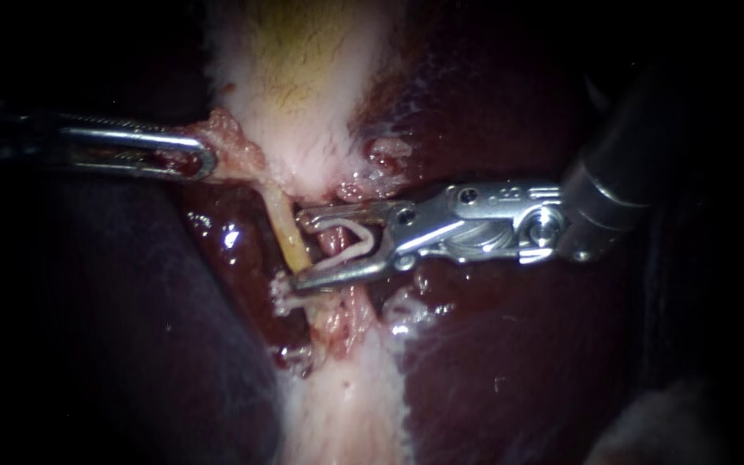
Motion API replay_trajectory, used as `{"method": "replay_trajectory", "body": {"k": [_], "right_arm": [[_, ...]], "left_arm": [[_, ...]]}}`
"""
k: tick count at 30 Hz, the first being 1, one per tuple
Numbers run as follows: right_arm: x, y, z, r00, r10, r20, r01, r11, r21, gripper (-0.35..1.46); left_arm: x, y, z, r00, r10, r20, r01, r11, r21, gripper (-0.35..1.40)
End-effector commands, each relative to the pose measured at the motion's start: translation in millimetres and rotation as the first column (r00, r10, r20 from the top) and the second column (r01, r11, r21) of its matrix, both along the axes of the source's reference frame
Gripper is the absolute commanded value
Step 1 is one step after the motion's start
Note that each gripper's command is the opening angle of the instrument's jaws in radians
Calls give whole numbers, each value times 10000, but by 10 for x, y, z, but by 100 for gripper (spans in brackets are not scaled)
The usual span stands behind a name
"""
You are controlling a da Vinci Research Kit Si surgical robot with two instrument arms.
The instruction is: Clipping third clip left tube
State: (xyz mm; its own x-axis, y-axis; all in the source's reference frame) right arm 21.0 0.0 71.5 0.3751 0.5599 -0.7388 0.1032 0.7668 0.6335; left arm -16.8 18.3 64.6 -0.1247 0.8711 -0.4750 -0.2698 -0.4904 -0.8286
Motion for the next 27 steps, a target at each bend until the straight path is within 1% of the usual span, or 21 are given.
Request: {"method": "replay_trajectory", "body": {"k": [1,7,12,20,24,27], "right_arm": [[1,0,1,10000,6,5,-6,10000,-3,50],[1,1,3,10000,38,35,-38,10000,45,50],[7,2,4,9997,217,-69,-215,9995,241,50],[19,4,4,9984,466,-320,-454,9983,359,50],[27,5,2,9959,696,-583,-668,9966,489,50],[34,5,-1,9947,781,-671,-746,9958,524,50]], "left_arm": [[0,0,0,10000,0,-1,0,10000,0,-35],[0,0,0,10000,0,-1,0,10000,0,-35],[0,0,0,10000,0,-1,0,10000,-1,-35],[0,0,0,10000,2,0,-2,10000,-1,-35],[0,0,0,10000,1,0,-1,10000,-1,-35],[0,0,0,10000,1,0,-1,10000,-1,-35]]}}
